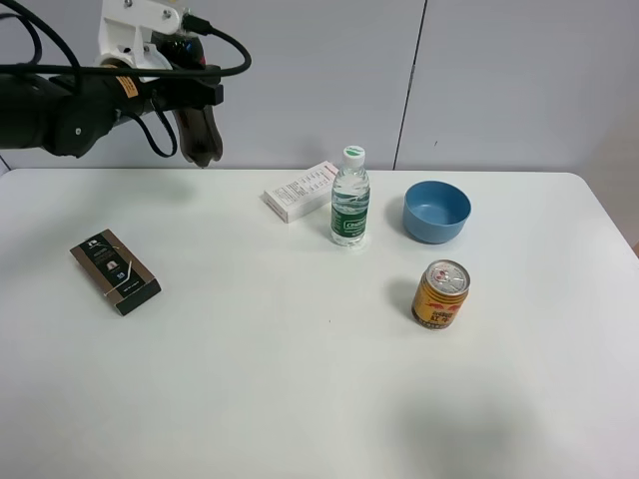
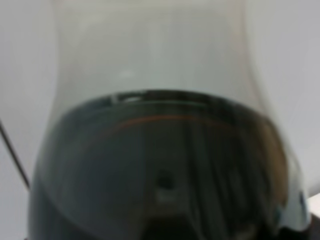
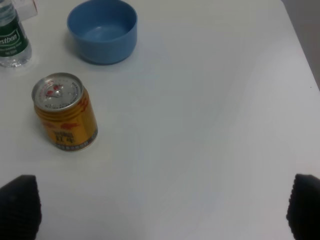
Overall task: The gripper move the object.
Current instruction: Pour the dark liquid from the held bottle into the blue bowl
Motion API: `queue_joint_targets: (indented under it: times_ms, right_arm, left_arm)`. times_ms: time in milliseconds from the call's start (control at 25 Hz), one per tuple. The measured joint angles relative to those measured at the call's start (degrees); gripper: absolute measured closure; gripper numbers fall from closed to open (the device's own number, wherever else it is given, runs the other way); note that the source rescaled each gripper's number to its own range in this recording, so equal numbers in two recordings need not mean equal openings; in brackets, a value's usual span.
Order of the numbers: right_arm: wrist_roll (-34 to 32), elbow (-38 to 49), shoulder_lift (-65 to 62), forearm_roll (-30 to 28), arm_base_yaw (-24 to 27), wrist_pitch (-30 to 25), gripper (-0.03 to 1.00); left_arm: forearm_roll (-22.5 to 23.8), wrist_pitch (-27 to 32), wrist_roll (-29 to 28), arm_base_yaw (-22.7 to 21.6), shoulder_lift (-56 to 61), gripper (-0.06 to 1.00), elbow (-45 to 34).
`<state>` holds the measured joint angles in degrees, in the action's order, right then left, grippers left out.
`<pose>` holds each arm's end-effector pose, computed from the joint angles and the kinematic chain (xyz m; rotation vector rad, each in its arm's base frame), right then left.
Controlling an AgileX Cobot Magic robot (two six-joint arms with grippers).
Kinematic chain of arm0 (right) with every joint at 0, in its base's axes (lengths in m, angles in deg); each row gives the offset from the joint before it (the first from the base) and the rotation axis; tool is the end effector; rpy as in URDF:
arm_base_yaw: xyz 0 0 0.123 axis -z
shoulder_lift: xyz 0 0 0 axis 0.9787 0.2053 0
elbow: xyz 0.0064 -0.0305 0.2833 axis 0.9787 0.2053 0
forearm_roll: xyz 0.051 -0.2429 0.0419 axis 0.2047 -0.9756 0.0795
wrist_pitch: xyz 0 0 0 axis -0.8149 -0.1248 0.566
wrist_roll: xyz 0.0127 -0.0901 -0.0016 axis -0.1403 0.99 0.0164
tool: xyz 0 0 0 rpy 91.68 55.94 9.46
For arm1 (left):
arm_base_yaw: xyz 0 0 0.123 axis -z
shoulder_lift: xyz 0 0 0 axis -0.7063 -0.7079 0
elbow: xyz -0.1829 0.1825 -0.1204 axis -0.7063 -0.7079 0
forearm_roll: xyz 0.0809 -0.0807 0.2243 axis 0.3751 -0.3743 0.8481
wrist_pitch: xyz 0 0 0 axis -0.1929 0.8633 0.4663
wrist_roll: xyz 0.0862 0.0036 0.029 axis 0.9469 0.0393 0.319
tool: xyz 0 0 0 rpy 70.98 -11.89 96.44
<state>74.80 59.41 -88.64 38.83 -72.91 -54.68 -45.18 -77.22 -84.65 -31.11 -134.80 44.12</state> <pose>-0.0053 0.0065 0.2766 -0.0225 2.0497 -0.0365 0.3945 -0.1082 0.2605 0.3467 1.6921 -0.2369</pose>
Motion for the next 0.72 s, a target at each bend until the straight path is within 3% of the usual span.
queue_joint_targets:
  times_ms: [280, 720]
  right_arm:
    - [0.00, 0.00, 0.00, 0.00, 0.00, 0.00, -0.03]
    - [0.00, 0.00, 0.00, 0.00, 0.00, 0.00, -0.03]
  left_arm:
    - [0.00, 6.44, -0.13, 7.96, 8.16, 0.93, 0.00]
    - [-2.97, 7.69, -0.14, 25.29, 11.43, 0.93, 0.00]
